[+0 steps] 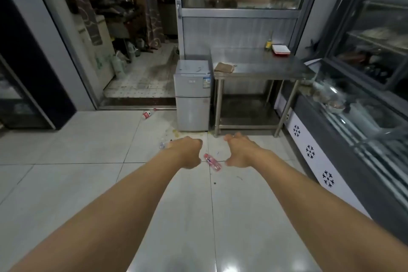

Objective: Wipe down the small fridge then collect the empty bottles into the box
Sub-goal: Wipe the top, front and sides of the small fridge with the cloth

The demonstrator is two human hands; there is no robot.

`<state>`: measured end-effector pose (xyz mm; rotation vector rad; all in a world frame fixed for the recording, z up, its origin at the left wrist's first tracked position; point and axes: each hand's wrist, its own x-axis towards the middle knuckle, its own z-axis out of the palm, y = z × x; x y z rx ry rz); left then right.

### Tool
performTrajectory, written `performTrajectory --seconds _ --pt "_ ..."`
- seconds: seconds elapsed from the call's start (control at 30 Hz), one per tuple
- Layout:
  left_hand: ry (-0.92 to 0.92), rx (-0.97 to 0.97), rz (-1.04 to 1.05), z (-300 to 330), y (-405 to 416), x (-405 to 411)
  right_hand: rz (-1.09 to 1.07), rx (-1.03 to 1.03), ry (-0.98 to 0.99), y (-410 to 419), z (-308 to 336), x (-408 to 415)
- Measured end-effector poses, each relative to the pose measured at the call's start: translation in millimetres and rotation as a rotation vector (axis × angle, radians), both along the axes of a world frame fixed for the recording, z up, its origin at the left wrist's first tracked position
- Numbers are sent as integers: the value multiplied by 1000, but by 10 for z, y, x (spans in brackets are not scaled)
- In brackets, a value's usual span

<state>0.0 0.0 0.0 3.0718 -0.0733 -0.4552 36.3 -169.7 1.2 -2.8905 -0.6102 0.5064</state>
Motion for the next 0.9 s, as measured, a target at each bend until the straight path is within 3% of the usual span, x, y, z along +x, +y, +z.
performTrajectory --seconds 0.47,0.9 --pt "-53 31 29 348 -19 796 -24 50 36 -126 195 916" --pt "8 -10 -30 232 1001 2873 -112 48 42 834 89 2836"
